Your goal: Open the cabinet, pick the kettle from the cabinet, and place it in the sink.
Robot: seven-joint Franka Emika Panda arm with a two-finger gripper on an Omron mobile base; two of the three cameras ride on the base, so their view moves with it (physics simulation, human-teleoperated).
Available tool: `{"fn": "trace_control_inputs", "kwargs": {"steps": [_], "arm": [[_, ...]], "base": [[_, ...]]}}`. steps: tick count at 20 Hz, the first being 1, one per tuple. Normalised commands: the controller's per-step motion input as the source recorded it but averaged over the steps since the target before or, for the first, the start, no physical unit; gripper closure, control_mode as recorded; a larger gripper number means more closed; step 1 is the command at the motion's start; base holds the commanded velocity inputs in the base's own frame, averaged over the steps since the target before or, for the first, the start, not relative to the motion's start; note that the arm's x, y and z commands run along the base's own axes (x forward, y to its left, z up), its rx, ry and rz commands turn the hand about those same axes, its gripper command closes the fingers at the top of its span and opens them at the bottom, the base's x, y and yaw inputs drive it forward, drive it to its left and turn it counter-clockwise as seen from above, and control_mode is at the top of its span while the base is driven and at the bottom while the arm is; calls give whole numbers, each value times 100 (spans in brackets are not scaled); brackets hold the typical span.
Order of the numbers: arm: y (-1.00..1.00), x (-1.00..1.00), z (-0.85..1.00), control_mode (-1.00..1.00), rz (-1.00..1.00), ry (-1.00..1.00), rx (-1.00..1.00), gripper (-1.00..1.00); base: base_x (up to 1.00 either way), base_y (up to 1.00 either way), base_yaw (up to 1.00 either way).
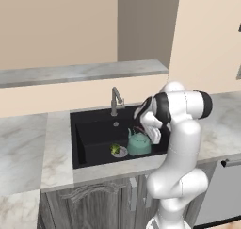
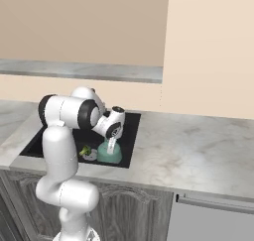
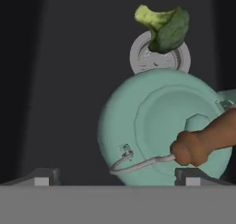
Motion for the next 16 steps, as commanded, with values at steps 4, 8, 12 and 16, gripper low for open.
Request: {"fn": "trace_control_inputs", "kwargs": {"steps": [4,8,12,16], "arm": [[-26,-5,9,-100,-8,0,-10,-100],[-22,-13,24,-100,-7,0,-1,-100],[-13,-15,33,-100,-5,0,0,-100],[-10,-21,38,-100,-2,0,0,-100]], "base": [[0,0,0],[0,0,0],[0,0,0],[0,0,0]]}}
